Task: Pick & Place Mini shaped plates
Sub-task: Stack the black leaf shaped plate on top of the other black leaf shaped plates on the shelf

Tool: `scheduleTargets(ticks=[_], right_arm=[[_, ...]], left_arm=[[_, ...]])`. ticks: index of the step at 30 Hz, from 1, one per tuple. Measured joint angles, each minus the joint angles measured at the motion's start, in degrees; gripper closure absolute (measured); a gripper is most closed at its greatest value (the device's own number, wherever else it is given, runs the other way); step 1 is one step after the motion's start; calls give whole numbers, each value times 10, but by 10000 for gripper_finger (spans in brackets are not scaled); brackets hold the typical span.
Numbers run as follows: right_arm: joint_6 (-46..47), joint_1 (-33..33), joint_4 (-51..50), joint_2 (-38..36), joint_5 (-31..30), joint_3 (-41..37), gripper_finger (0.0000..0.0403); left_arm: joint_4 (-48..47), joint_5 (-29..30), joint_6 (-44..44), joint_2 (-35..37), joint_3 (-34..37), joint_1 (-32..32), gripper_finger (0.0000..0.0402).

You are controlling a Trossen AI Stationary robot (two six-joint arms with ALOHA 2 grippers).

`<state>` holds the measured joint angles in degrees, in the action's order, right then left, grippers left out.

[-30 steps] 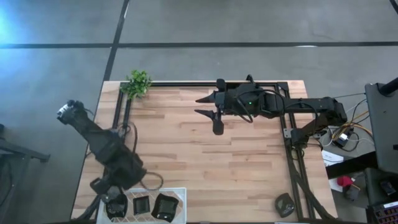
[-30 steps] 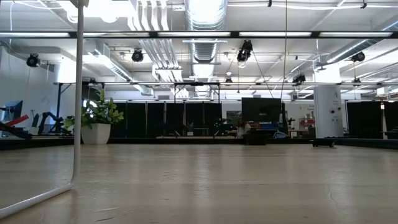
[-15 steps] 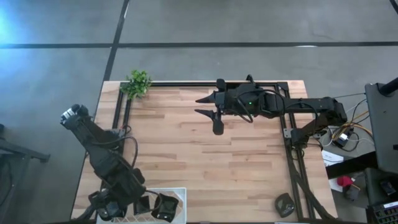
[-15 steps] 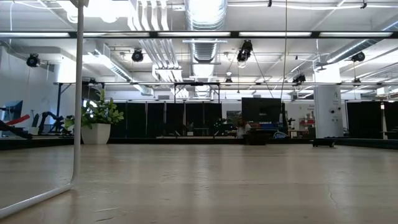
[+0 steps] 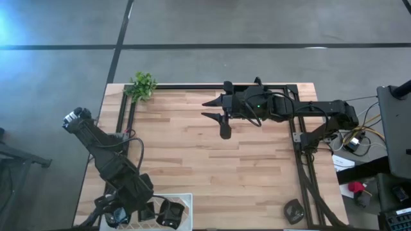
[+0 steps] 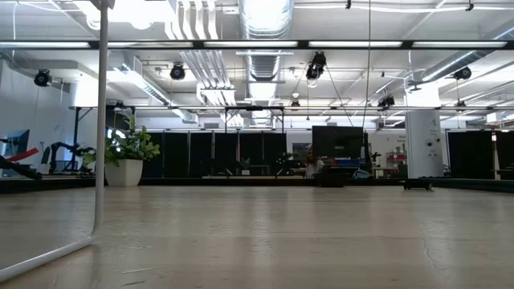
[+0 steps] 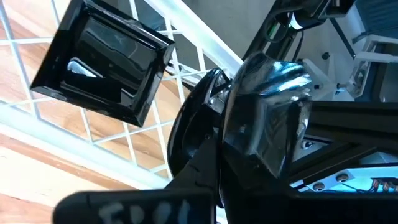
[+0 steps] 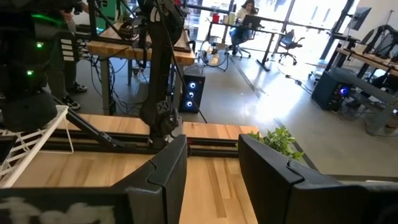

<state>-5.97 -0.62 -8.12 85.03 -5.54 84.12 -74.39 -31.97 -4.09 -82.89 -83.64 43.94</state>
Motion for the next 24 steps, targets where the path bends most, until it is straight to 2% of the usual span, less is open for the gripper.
scheduleTargets(ticks=[17,24], right_arm=[[0,0,-1,0,0,0,270],[0,0,-2,0,0,0,271]], left_arm=[[-3,-1,16,2,0,-3,349],[-16,-1,21,3,1,-4,344]])
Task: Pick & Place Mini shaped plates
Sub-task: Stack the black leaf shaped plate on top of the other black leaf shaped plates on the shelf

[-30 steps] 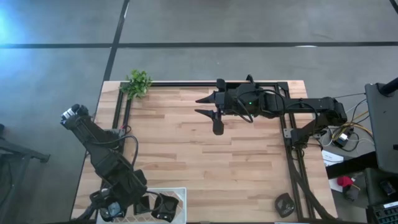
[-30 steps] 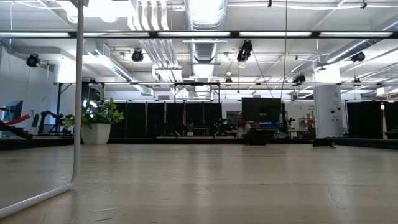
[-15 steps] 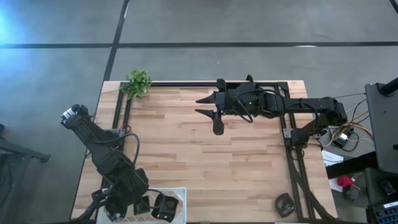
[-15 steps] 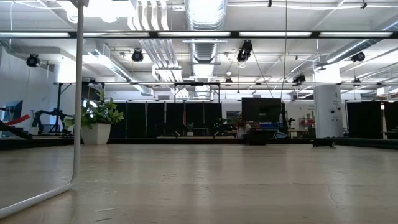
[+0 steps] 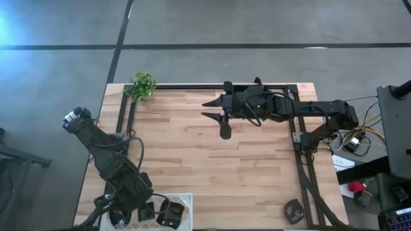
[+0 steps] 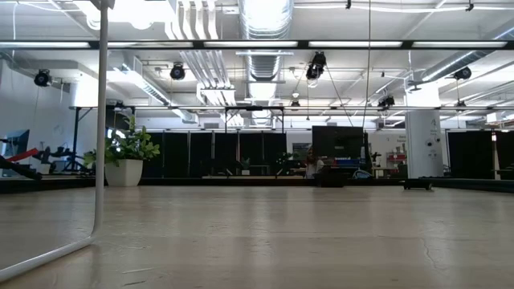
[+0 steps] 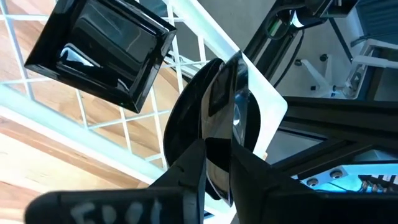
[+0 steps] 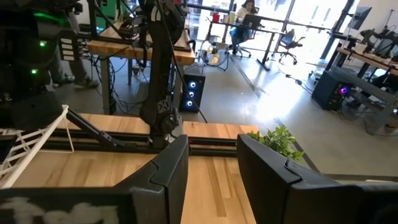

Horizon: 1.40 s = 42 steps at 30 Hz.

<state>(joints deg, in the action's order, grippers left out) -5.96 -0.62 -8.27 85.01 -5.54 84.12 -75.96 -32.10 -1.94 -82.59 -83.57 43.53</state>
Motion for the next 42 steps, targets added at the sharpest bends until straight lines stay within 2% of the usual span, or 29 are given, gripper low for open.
scheduleTargets(ticks=[9,18,34,42], right_arm=[[0,0,0,0,0,0,273],[0,0,0,0,0,0,281],[-2,0,0,-1,0,0,282],[0,0,0,-1,0,0,286]], left_arm=[[0,-2,11,0,0,-3,344],[1,-4,78,0,0,-3,344],[5,-15,98,-1,4,-3,351],[5,-16,135,-1,14,-3,320]])
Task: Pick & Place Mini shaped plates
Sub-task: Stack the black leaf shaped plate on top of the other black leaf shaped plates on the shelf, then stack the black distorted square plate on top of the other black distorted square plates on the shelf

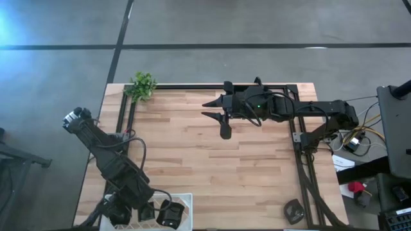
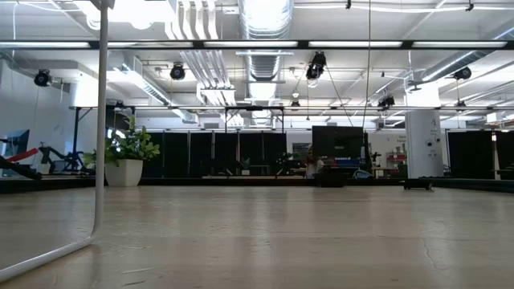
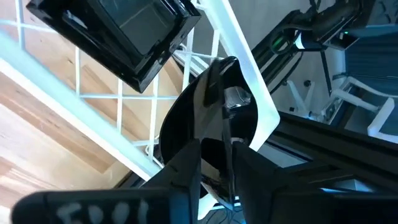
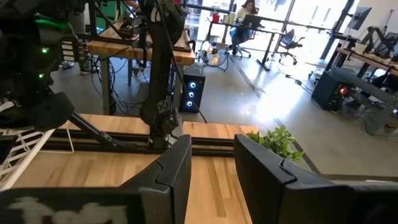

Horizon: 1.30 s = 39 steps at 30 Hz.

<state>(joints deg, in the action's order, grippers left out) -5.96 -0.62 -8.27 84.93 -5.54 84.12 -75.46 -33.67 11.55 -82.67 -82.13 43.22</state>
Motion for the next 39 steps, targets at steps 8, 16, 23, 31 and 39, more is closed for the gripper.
scheduleTargets(ticks=[8,16,23,31,39], right_arm=[[-1,0,0,0,0,0,289],[0,0,0,0,0,0,289],[-2,0,0,0,0,0,295],[0,0,-5,-1,0,0,305],[10,-21,-94,-15,-5,0,319]], left_arm=[[9,0,-14,1,0,-2,307],[-9,1,-13,5,-34,-4,307],[-21,50,-44,10,-59,-4,307],[-39,293,2,24,-57,-5,307],[-34,599,125,51,-58,-5,307]])
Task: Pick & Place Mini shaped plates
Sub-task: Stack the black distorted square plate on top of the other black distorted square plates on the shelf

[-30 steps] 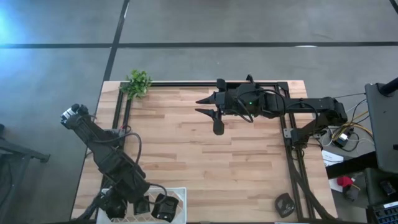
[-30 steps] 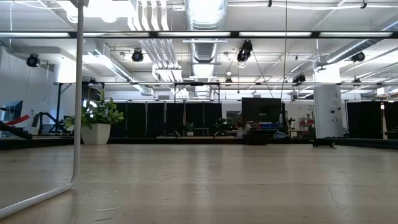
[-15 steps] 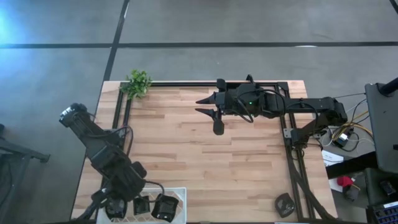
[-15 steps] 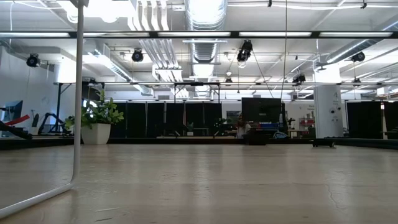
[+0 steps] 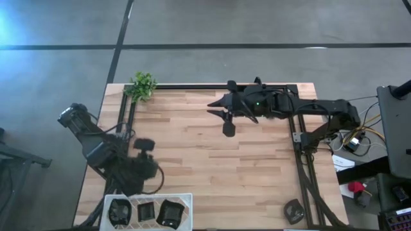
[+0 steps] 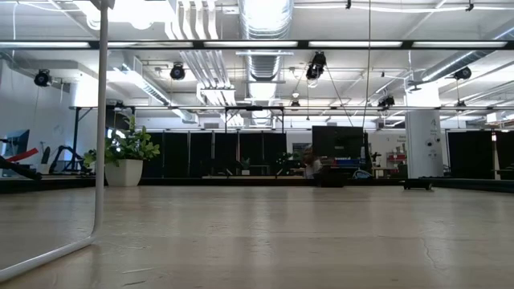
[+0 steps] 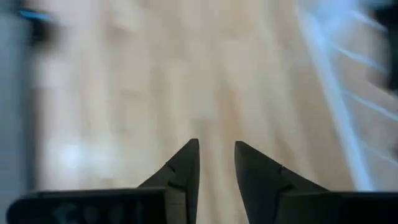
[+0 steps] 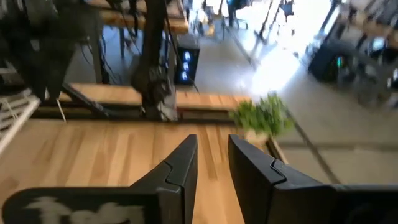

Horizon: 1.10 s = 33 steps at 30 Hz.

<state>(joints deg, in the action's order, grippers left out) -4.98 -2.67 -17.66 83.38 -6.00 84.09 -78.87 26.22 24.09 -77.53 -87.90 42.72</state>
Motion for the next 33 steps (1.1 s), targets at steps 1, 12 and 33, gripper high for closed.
scheduleTargets(ticks=[1,12,33], right_arm=[[10,-6,-14,-2,0,0,321],[114,-150,-188,2,0,-2,339],[215,-388,-231,113,5,-9,271]], left_arm=[[0,44,19,2,0,0,307],[9,325,151,8,0,-3,307],[11,444,157,7,0,-42,307]])
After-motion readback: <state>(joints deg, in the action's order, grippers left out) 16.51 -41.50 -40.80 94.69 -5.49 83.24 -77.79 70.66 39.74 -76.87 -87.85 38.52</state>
